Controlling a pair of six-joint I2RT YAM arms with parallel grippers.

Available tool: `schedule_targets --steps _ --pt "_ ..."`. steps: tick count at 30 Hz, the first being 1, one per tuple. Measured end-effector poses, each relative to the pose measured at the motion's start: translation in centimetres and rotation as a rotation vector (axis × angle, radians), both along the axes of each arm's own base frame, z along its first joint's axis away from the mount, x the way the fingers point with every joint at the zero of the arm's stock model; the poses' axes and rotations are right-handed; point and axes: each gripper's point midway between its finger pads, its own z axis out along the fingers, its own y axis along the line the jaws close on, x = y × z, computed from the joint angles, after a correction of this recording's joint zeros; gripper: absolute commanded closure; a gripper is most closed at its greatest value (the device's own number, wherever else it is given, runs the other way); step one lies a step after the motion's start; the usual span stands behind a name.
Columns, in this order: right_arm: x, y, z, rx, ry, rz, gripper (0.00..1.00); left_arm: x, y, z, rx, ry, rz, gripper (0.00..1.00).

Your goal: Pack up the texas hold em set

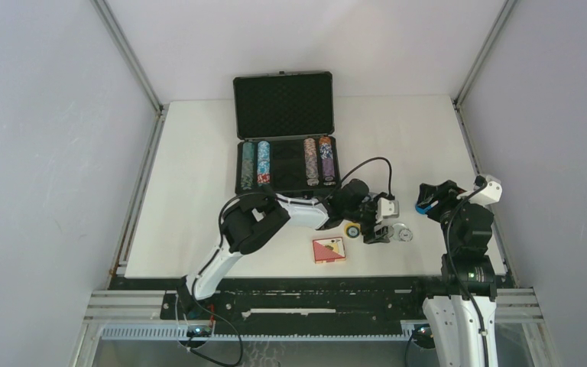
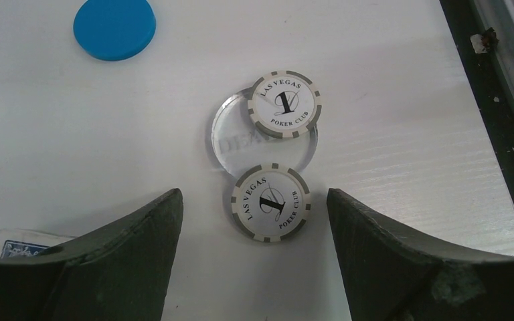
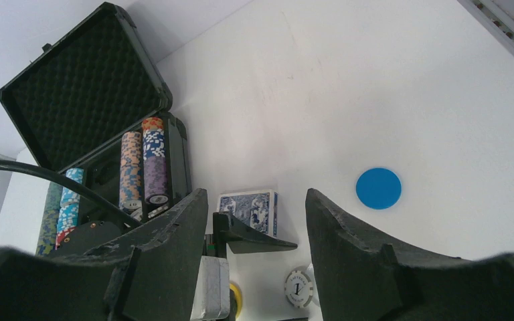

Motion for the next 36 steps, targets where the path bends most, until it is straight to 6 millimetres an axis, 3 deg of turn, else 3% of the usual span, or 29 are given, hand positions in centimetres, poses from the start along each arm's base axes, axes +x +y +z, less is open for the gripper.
schedule_targets --steps 15,36 --pt "0.0 0.2 -0.2 0.003 0.003 0.011 0.36 -0.9 -0.5 0.0 -0.012 0.0 0.003 0.3" --pt "0.1 0.2 -0.2 0.003 0.001 0.01 0.35 -1.1 -0.6 -0.1 -0.009 -0.003 0.004 0.58"
